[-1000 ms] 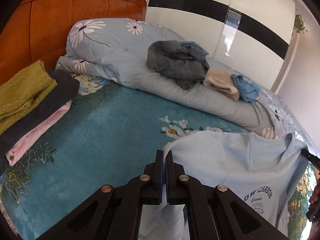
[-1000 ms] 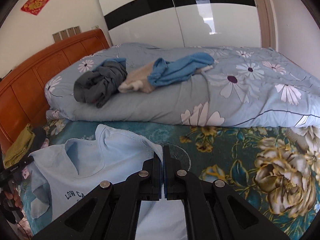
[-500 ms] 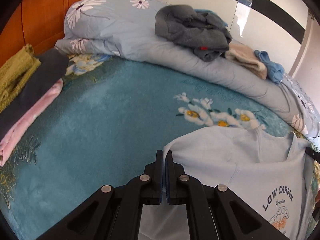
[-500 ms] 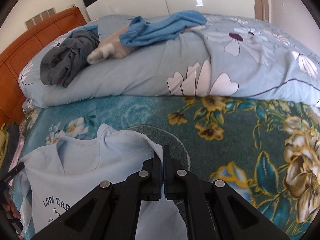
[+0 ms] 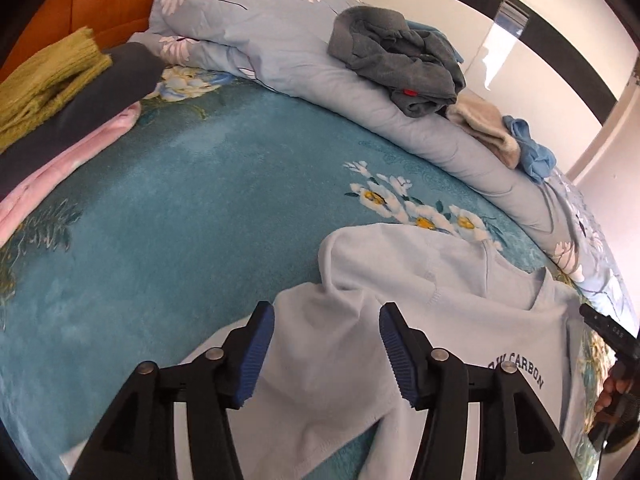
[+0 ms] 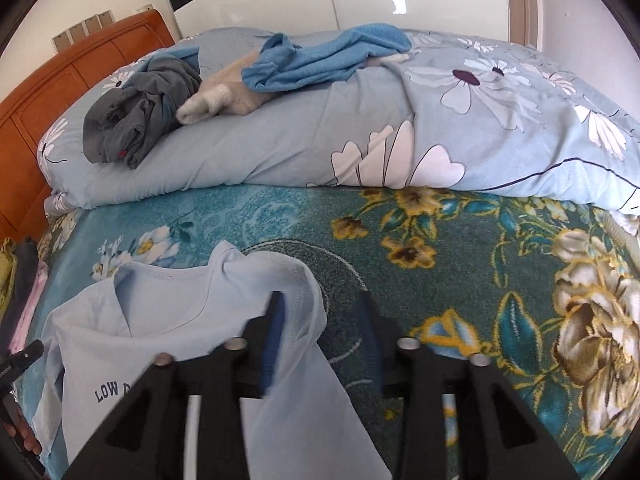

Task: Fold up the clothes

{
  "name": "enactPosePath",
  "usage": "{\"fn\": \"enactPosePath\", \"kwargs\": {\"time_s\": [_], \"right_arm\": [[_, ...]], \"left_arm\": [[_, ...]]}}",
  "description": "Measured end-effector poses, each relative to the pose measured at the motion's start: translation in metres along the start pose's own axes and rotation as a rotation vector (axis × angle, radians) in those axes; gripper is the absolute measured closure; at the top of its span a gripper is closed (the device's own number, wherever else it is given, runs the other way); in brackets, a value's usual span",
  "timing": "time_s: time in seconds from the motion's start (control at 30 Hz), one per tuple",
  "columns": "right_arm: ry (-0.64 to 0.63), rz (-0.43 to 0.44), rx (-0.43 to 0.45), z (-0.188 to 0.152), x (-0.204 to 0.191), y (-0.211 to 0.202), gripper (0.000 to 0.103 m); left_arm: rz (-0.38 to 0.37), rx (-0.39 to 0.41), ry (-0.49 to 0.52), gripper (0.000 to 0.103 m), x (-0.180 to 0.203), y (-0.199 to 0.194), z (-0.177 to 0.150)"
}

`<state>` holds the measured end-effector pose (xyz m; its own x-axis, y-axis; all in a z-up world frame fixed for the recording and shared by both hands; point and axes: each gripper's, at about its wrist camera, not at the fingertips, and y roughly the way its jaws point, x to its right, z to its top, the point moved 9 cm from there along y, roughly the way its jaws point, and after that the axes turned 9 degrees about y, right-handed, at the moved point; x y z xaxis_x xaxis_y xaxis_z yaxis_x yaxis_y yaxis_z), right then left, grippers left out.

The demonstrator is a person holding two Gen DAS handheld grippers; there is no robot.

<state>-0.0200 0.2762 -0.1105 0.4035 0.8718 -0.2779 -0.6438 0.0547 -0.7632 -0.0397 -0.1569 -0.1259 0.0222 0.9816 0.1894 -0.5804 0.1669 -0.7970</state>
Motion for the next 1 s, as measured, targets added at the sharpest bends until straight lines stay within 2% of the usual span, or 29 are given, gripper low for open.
{"fn": "enactPosePath", "kwargs": {"time_s": [0.1,0.13,0.23,0.33,0.43,0.57,0.67,0.7,0.77,0.8,0.9,1.0], "right_arm": [[-0.044,0.018,0.026,-0.019,-0.003,-0.037,0.051],[-0.065,0.032,0.019,-0.031,-0.006,-0.048,0.051],[-0.141,0.107,-0.043,-0.086,-0.016,-0.079,0.05],[-0.218,0.107,-0.105,-0.145,-0.02,-0.094,0.05],[-0.278,0.066,-0.136,-0.186,-0.019,-0.101,0.05],[-0.272,0.039,-0.156,-0.212,-0.012,-0.101,0.05],[-0.251,0.021,-0.144,-0.217,-0.008,-0.106,0.05],[-0.248,0.011,-0.14,-0.219,-0.007,-0.109,0.053],[-0.235,0.0,-0.135,-0.22,-0.004,-0.113,0.082],[-0.222,0.003,-0.135,-0.22,-0.002,-0.114,0.092],[-0.15,0.05,-0.127,-0.214,0.007,-0.122,0.099],[-0.068,0.076,-0.078,-0.196,0.023,-0.137,0.1]], "left_arm": [[-0.025,0.024,0.012,0.043,0.023,-0.022,-0.017],[-0.048,0.038,0.023,0.039,0.034,-0.029,-0.026],[-0.103,0.051,0.082,0.033,0.067,-0.042,-0.058],[-0.12,0.035,0.14,0.033,0.094,-0.045,-0.09],[-0.138,0.018,0.185,0.033,0.112,-0.051,-0.115],[-0.138,0.015,0.229,0.033,0.121,-0.064,-0.137],[-0.143,0.022,0.223,0.033,0.119,-0.073,-0.144],[-0.141,0.026,0.217,0.033,0.117,-0.076,-0.145],[-0.136,0.036,0.202,0.032,0.112,-0.082,-0.147],[-0.137,0.04,0.193,0.032,0.109,-0.085,-0.146],[-0.139,0.05,0.173,0.032,0.104,-0.09,-0.144],[-0.133,0.059,0.165,0.032,0.1,-0.095,-0.143]]}}
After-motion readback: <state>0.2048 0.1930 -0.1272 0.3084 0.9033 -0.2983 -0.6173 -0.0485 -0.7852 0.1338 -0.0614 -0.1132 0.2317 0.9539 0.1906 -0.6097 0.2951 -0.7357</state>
